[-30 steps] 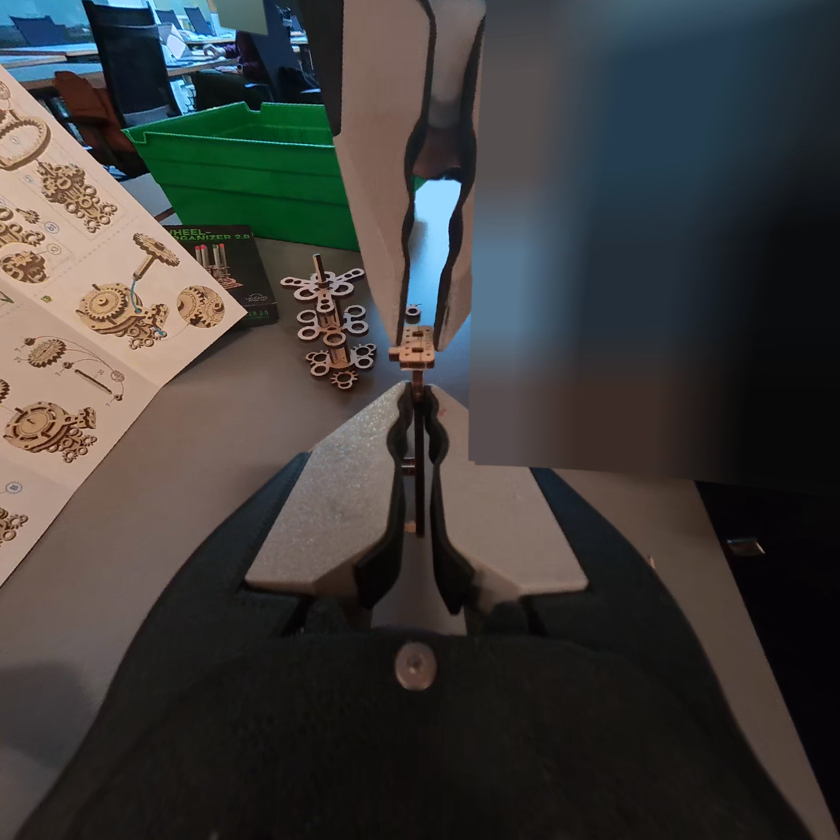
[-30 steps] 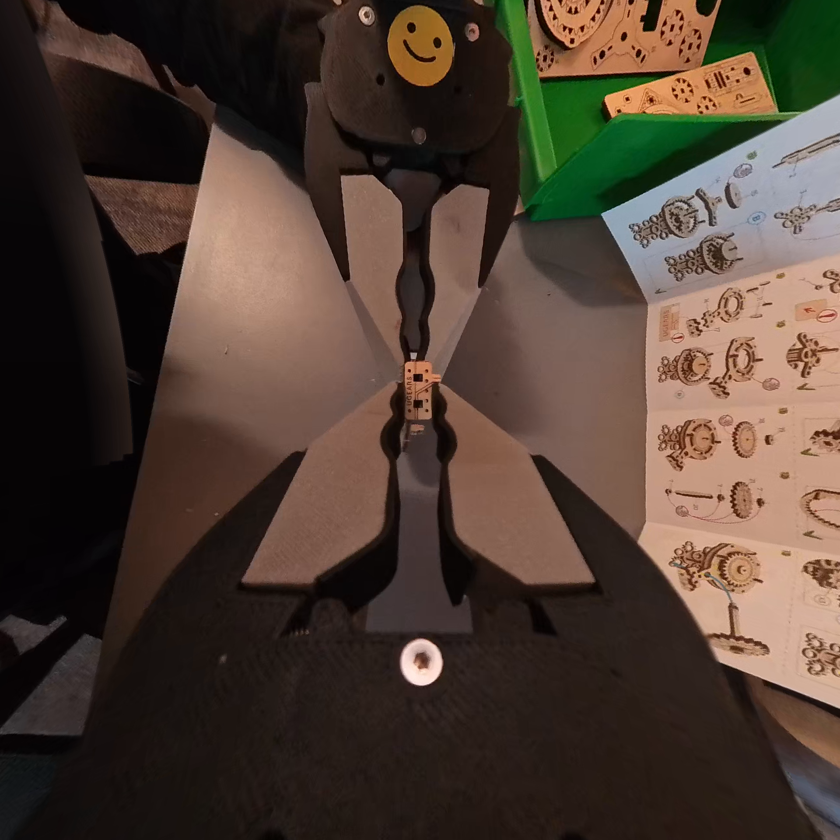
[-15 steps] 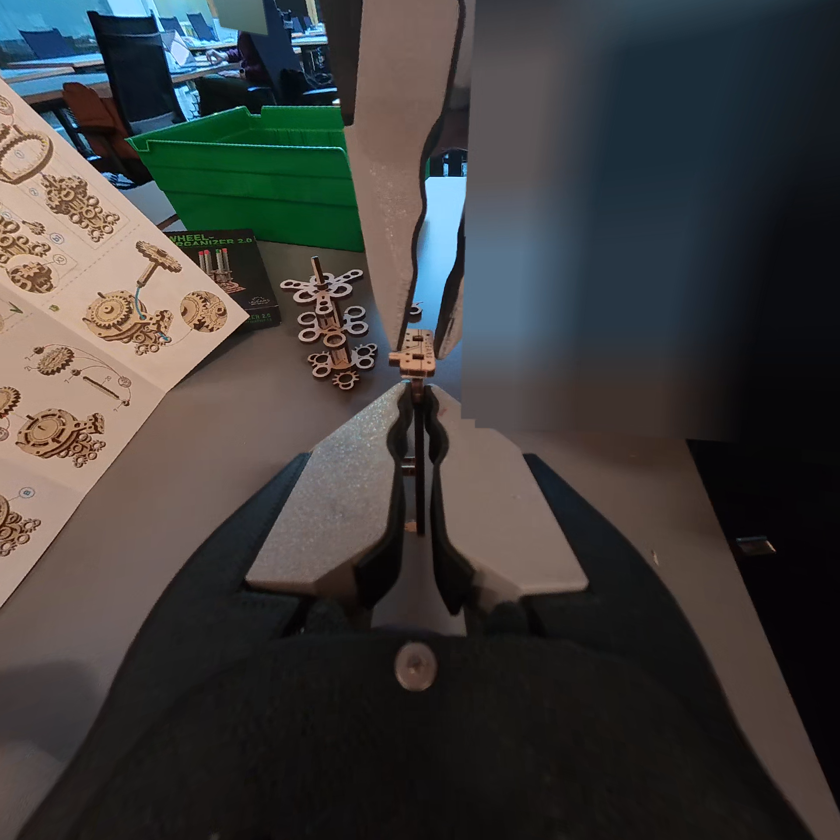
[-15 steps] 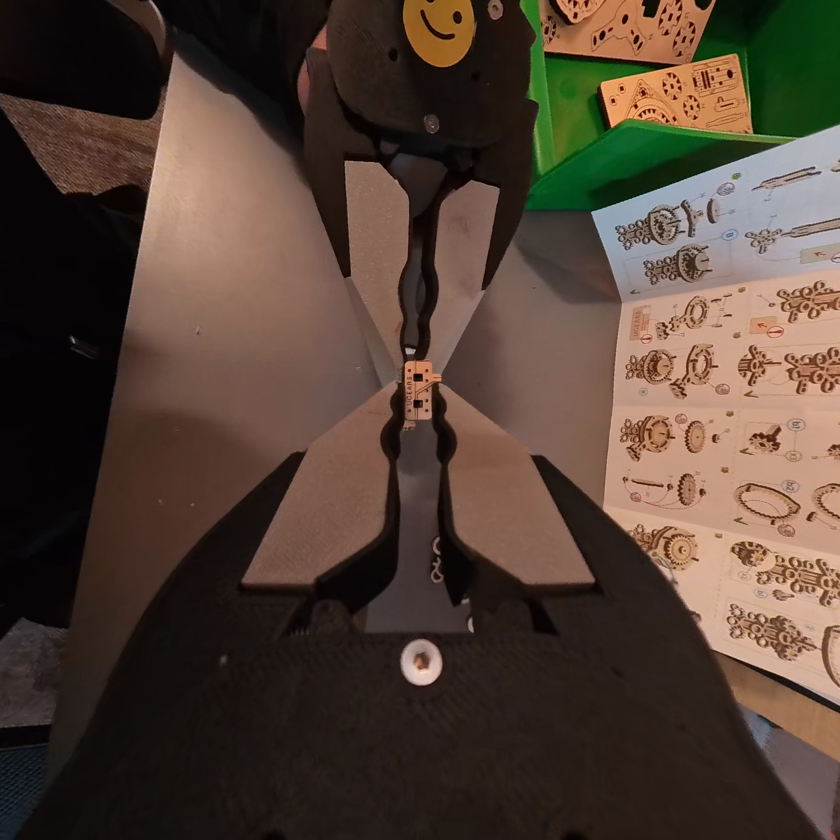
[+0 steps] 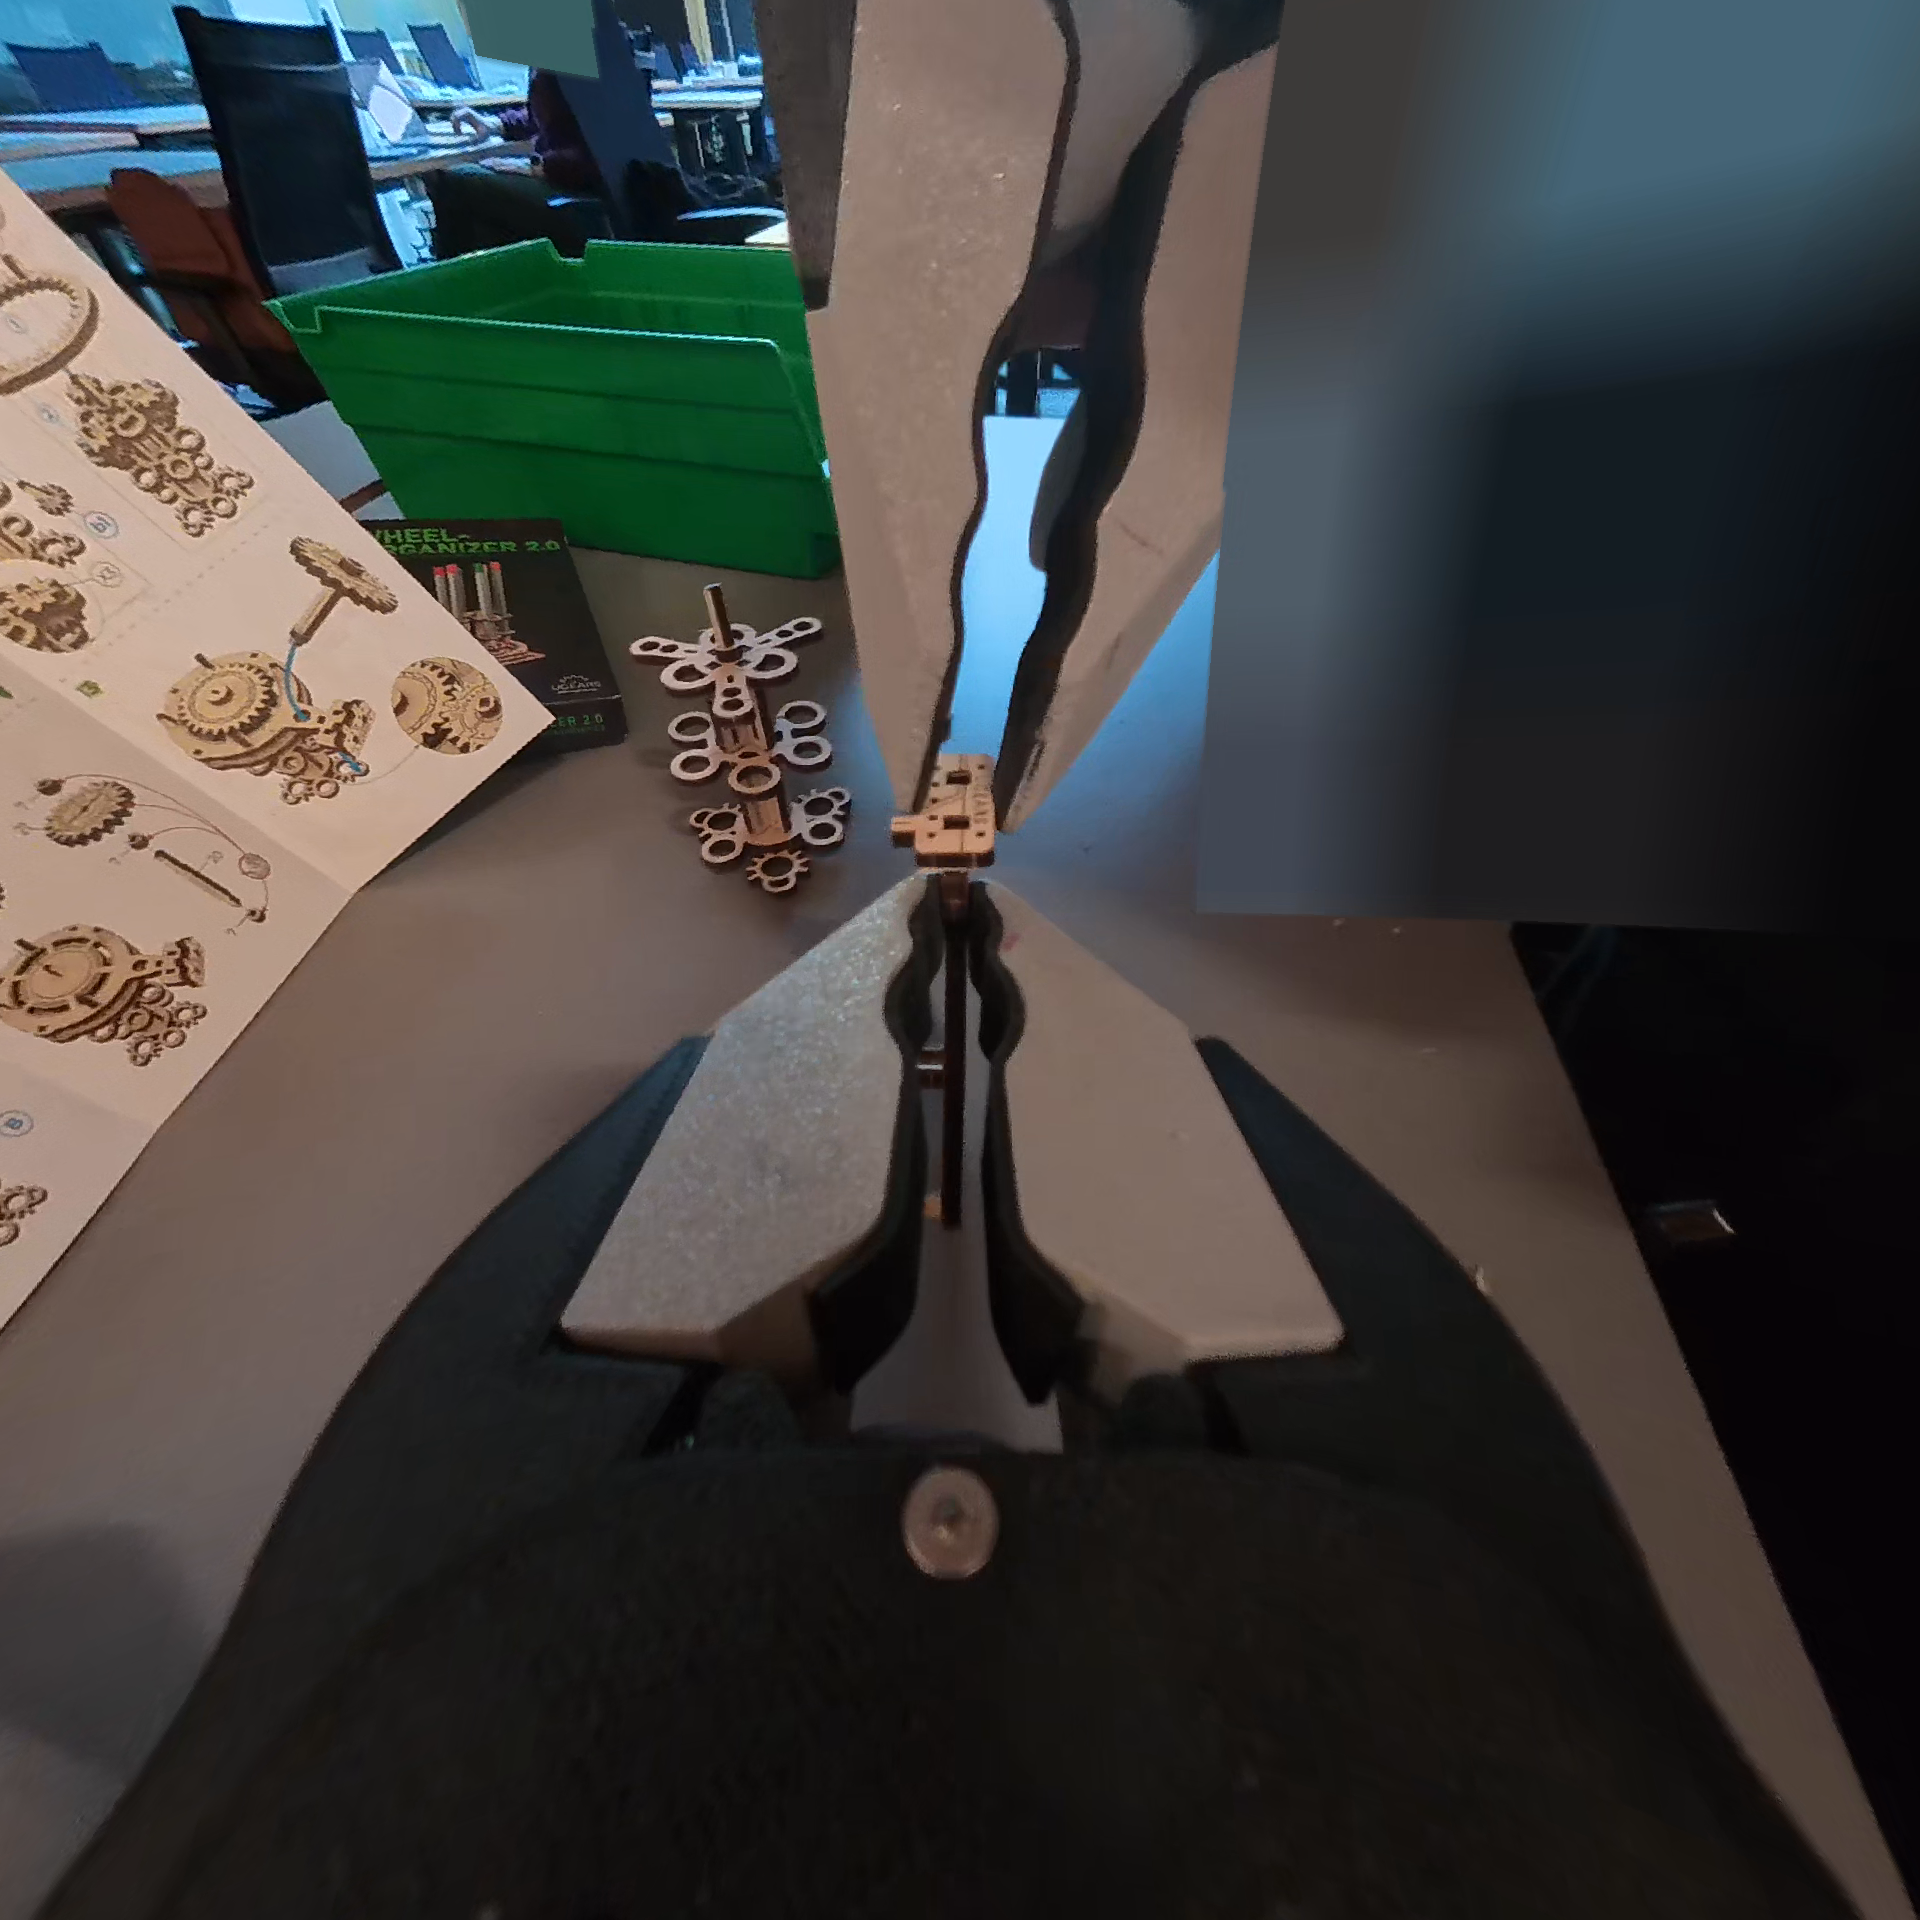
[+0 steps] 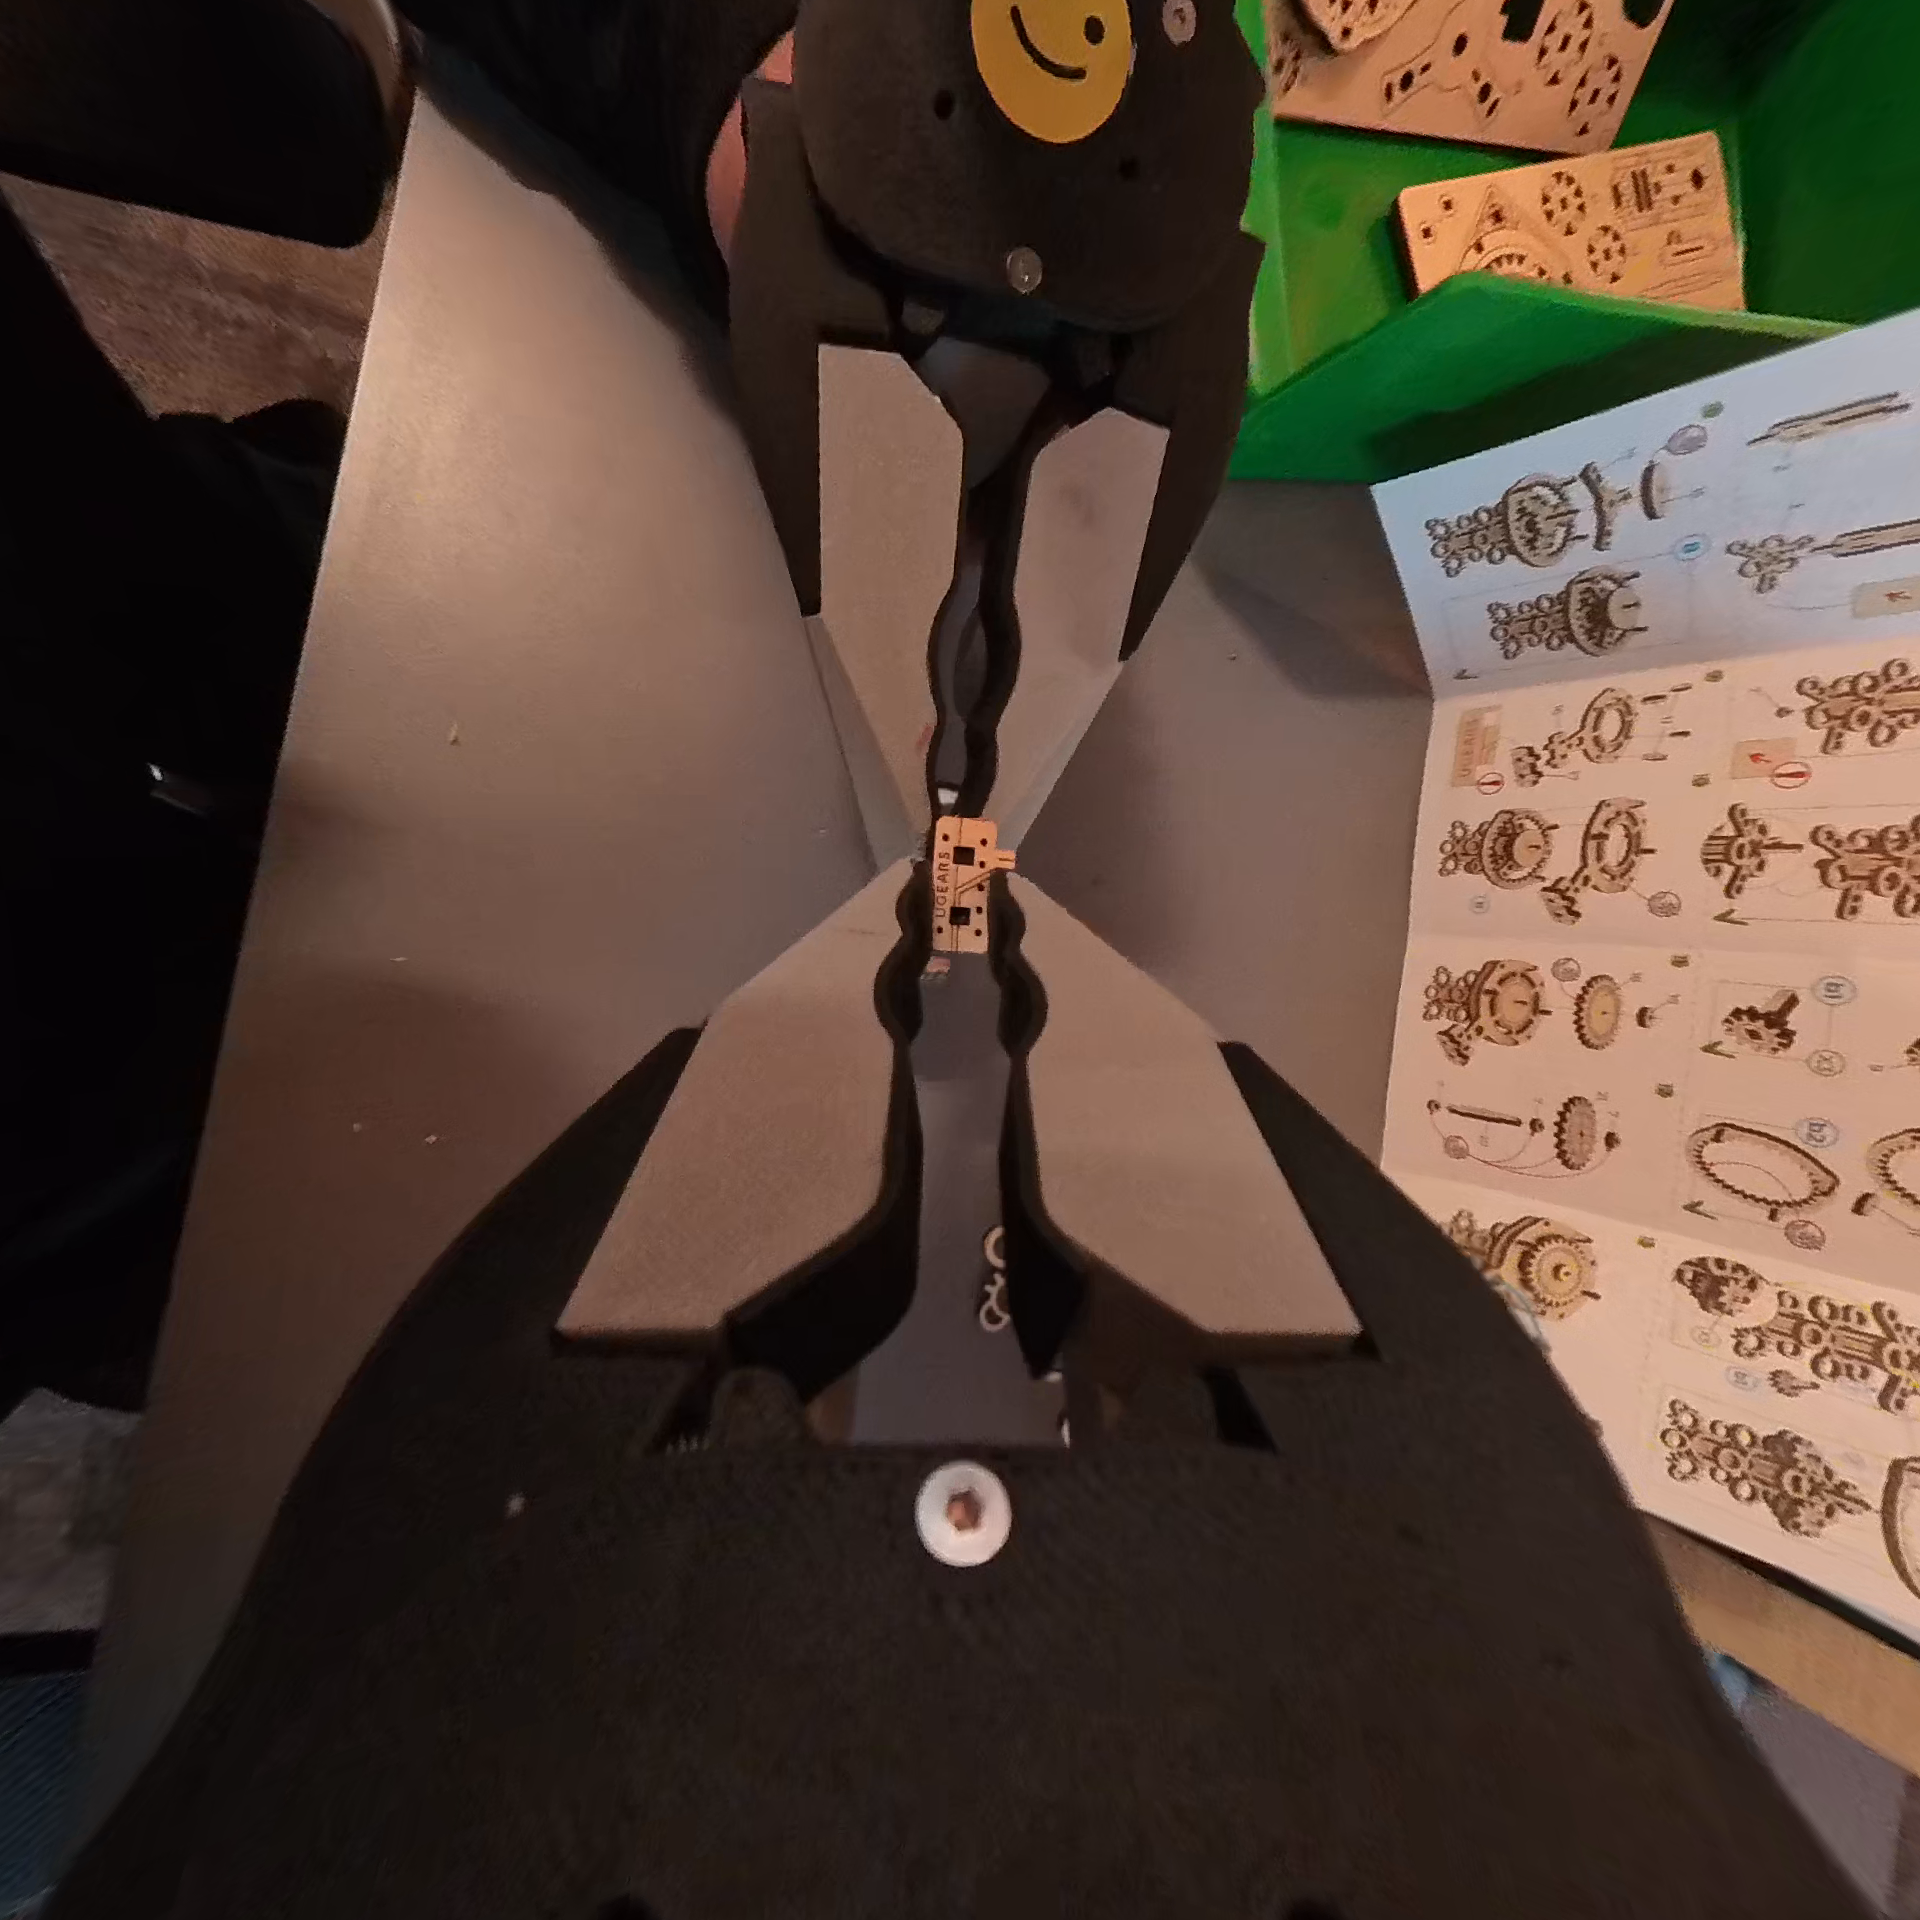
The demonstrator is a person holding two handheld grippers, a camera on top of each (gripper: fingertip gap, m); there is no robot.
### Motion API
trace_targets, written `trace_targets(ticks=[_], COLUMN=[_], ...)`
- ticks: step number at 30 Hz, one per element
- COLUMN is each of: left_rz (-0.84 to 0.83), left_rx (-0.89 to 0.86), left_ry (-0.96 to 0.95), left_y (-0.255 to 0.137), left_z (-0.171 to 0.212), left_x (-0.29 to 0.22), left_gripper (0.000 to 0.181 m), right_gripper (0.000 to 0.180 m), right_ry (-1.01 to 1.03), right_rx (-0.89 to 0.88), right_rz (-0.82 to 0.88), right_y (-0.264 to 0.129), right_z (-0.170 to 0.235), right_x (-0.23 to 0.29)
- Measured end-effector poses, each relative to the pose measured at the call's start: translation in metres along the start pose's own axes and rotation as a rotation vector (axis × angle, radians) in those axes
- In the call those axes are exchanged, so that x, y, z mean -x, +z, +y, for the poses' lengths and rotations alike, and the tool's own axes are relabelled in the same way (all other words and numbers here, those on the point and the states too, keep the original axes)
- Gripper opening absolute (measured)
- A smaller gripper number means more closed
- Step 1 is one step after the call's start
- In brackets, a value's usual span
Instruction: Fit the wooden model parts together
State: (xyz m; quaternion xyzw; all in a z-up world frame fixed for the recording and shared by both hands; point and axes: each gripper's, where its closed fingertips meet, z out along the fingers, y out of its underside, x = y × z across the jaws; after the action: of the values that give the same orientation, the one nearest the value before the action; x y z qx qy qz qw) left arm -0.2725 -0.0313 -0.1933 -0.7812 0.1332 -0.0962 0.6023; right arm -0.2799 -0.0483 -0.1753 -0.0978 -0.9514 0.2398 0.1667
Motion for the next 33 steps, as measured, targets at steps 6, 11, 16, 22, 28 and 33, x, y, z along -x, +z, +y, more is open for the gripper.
trace_targets(ticks=[6, 11, 16, 22, 28, 33], left_rz=[-0.012, -0.007, -0.004, -0.014, -0.005, -0.005], left_rx=[0.008, 0.004, -0.002, 0.000, -0.006, -0.006], left_ry=[0.006, -0.027, -0.051, -0.030, -0.034, -0.037], left_y=[0.0001, -0.0030, -0.0033, -0.0029, -0.0021, -0.0023], left_z=[0.0000, 0.0003, 0.0003, 0.0005, 0.0004, 0.0004], left_x=[0.0004, 0.0023, 0.0038, 0.0042, 0.0035, 0.0040], left_gripper=[0.000, 0.000, 0.000, 0.000, 0.001, 0.000], right_gripper=[0.008, 0.008, 0.008, 0.008, 0.008, 0.011], right_ry=[-0.038, -0.062, -0.071, 0.010, 0.038, 0.075], right_rx=[0.094, 0.066, 0.020, -0.095, -0.136, -0.169], right_rz=[-0.020, 0.071, 0.181, 0.196, 0.184, 0.159], right_y=[0.0005, 0.0031, 0.0035, 0.0026, 0.0015, 0.0000], right_z=[0.0011, -0.0022, -0.0029, -0.0046, -0.0044, -0.0055], right_x=[0.0000, -0.0031, -0.0058, -0.0062, -0.0059, -0.0062])
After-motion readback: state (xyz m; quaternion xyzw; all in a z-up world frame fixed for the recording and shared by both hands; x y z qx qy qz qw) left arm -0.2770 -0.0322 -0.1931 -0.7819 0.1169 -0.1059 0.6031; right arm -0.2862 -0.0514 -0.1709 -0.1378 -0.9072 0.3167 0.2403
